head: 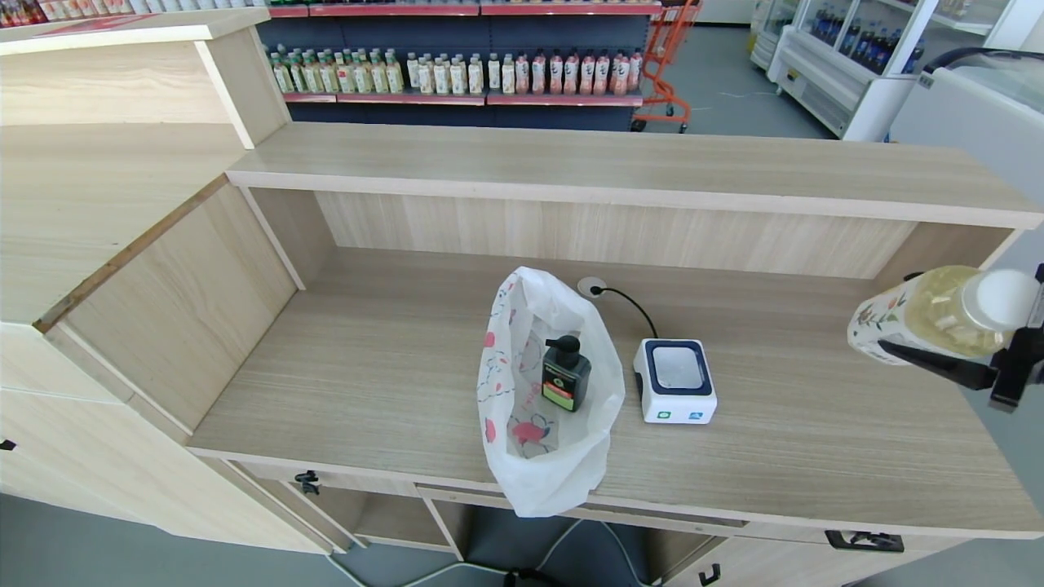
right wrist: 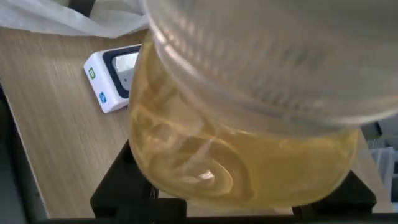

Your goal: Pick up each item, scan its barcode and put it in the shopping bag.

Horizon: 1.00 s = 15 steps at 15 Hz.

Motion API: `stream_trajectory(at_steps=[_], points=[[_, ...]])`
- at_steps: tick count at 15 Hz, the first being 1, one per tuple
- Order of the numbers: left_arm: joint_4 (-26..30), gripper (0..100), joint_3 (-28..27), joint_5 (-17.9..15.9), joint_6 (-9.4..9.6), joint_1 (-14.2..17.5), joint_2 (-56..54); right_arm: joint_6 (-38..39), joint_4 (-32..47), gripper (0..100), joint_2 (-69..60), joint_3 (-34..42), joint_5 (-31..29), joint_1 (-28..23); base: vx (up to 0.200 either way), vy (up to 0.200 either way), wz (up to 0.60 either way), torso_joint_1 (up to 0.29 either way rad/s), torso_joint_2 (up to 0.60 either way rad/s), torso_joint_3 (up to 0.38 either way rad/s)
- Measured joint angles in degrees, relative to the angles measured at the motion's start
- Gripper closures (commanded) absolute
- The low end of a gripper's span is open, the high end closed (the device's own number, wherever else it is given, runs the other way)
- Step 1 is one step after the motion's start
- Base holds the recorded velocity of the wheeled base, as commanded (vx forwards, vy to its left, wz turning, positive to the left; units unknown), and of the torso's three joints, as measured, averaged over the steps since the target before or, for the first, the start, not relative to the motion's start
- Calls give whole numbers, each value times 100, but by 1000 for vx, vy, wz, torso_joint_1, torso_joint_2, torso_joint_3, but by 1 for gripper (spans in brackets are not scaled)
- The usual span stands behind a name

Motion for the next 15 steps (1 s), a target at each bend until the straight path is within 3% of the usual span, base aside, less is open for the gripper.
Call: stream_trajectory(at_steps=[2,9,15], points=[[0,0,0,0,0,0,0,-1014,-222,100,581,-101,695,-201,0,0,0,0,0,0],[0,0,0,0,-2,0,0,-1474,-263,100,1015,-166,739,-191,0,0,0,0,0,0],[0,0,0,0,-2,2,0,-2593,-241,100,1062,-140,777,5,0,0,500,4,2,4]])
